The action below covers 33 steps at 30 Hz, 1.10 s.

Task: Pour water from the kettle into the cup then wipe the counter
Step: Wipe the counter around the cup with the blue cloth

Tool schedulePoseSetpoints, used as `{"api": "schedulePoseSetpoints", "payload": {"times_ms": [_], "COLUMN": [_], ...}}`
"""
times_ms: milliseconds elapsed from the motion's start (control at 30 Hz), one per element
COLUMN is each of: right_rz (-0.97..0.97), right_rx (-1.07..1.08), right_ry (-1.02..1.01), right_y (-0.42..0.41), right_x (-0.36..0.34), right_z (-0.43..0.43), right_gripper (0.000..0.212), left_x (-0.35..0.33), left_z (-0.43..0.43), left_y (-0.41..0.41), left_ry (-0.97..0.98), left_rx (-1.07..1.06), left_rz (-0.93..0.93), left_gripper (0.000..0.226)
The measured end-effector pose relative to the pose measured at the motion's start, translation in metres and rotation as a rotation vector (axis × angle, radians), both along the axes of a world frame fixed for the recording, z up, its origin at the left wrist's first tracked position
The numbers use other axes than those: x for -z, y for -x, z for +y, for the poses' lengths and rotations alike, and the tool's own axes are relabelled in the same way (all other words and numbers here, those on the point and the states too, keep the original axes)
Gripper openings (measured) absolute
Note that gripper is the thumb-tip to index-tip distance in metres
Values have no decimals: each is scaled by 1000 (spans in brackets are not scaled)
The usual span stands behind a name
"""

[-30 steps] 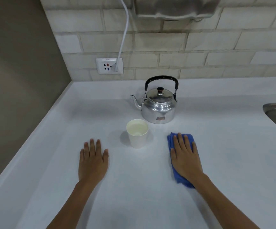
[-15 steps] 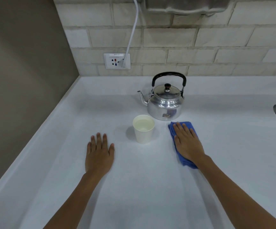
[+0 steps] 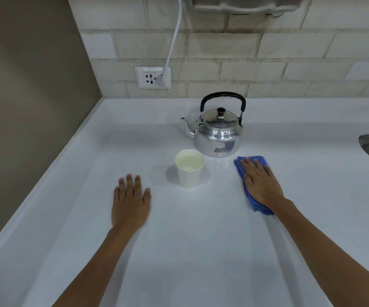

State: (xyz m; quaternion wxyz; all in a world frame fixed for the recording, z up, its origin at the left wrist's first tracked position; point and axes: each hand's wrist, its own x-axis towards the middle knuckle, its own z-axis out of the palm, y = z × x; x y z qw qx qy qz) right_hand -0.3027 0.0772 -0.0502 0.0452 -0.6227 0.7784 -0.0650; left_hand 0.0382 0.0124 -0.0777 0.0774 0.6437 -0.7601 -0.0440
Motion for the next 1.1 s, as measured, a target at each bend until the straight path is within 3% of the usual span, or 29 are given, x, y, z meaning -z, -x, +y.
{"api": "schedulePoseSetpoints", "payload": {"times_ms": [133,433,500,600,633,700,767,833,933,1033,1100], "right_rz": [77,-34,-80,-441,-476,-421,-285,-192,-142,-78,-59], "right_rx": [122,-68,-132,-135,-83,8,42,33,-15,-23,-24], "right_ry": [-6,45,83,161,215,256,207,152,84,73,70], "right_y": [-41,-208,-204,-168,-152,-119,-94,-81,-78,-76,-75], "right_x": [-1,-11,-9,-11,-12,-15,-14,-9,4,13,16], "right_z": [10,78,75,63,56,37,16,-4,-16,-19,-19], "right_gripper": [53,55,52,48,48,47,48,48,48,49,49], "left_x": [0,-1,-7,-23,-29,-40,-45,-42,-38,-36,-35], "left_z": [1,1,1,13,26,58,90,115,135,139,135], "left_y": [3,3,2,8,13,33,58,83,101,97,83], "left_ry": [9,-7,-32,-14,22,106,73,-30,-71,17,-33], "left_rx": [4,-11,-7,-27,-19,52,154,239,314,343,333], "left_rz": [5,5,11,158,258,456,518,480,144,10,-46], "left_gripper": [59,59,59,56,54,39,30,45,67,61,57]}}
